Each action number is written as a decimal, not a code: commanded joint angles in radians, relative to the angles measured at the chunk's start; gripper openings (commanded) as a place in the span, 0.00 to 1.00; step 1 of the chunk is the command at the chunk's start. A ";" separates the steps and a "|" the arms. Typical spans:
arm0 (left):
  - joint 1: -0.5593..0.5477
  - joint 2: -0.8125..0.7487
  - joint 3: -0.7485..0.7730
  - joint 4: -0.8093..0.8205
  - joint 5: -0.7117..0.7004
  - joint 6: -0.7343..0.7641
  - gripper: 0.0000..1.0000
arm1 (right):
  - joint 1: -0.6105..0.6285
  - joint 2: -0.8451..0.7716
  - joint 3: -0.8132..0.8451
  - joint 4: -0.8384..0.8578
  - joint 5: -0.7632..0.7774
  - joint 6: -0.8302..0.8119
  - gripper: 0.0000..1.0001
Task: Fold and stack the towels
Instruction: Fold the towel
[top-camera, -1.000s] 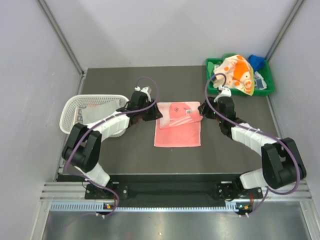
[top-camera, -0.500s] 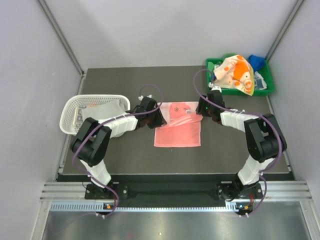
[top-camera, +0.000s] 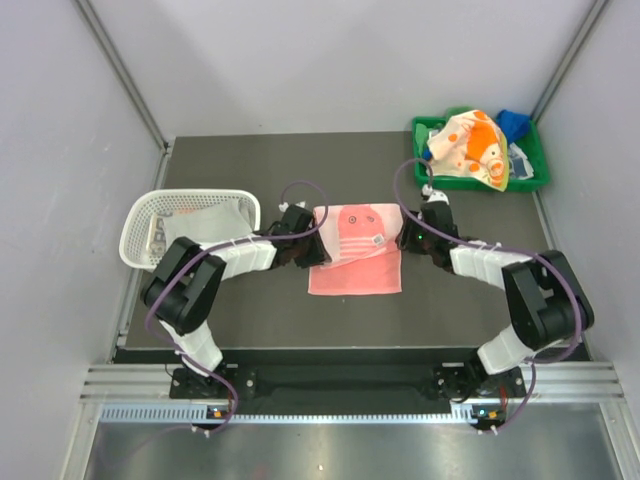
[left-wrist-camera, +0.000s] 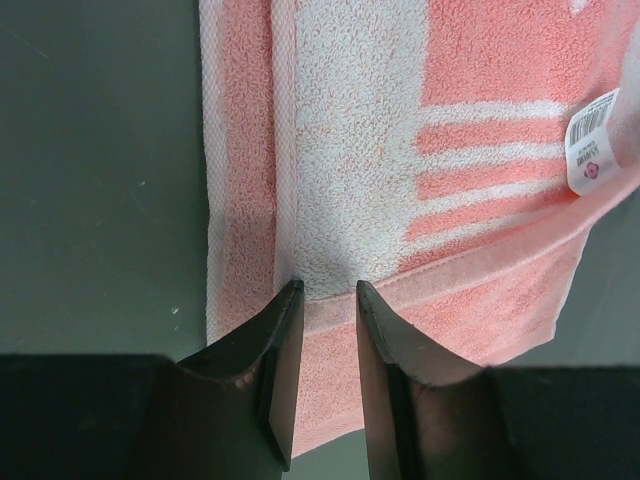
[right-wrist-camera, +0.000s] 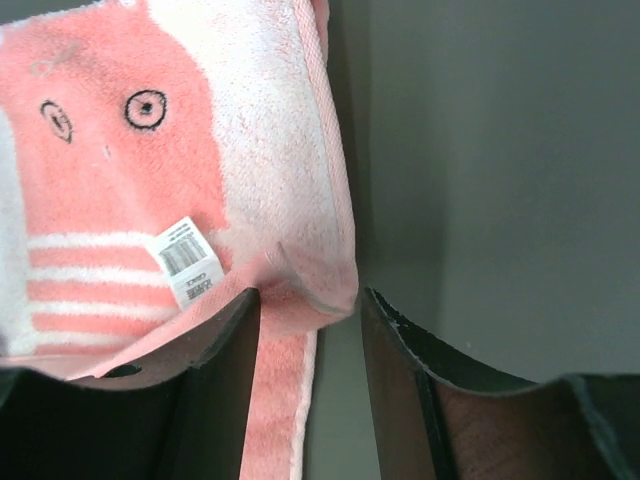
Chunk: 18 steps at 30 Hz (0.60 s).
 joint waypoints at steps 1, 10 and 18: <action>-0.005 -0.037 -0.045 -0.009 -0.013 0.041 0.33 | 0.018 -0.127 -0.046 0.055 -0.002 0.017 0.45; -0.006 -0.080 -0.054 -0.029 -0.001 0.036 0.36 | 0.023 -0.253 -0.145 0.030 0.029 0.051 0.45; -0.005 -0.141 -0.053 -0.054 0.001 -0.031 0.44 | 0.034 -0.235 -0.145 0.021 0.020 0.083 0.46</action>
